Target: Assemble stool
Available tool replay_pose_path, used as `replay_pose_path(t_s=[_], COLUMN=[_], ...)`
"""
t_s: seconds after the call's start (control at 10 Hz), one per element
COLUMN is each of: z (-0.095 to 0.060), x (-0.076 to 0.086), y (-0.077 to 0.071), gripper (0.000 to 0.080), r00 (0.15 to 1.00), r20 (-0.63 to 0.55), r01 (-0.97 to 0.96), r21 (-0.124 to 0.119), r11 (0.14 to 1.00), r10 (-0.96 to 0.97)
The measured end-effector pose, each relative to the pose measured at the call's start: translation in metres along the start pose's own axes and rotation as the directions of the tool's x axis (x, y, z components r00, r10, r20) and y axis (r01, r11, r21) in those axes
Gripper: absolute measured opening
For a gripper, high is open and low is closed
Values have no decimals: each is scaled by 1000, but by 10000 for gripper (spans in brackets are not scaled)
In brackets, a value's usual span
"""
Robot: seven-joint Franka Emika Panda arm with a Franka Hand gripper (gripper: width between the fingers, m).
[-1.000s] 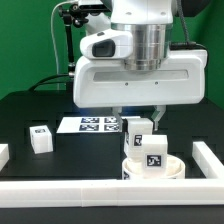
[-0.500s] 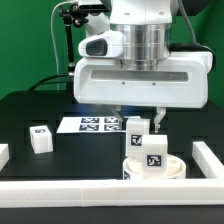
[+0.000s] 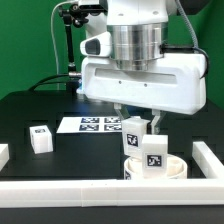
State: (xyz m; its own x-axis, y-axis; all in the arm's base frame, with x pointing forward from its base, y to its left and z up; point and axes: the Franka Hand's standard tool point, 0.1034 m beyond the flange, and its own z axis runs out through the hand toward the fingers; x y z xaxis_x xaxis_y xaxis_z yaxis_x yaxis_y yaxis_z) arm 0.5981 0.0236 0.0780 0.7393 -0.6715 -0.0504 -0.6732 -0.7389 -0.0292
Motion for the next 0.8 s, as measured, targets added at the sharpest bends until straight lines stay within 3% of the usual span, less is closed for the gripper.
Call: replay_pose_path(t_s=[0.4,0.8], z=[1,1], x=[-2,-8], y=[-3,-10], gripper=[340,340], r00=[967,874], r20=[1,18], r01=[-256,-486], r21=[15,20], r11=[967,874], r10=[256,486])
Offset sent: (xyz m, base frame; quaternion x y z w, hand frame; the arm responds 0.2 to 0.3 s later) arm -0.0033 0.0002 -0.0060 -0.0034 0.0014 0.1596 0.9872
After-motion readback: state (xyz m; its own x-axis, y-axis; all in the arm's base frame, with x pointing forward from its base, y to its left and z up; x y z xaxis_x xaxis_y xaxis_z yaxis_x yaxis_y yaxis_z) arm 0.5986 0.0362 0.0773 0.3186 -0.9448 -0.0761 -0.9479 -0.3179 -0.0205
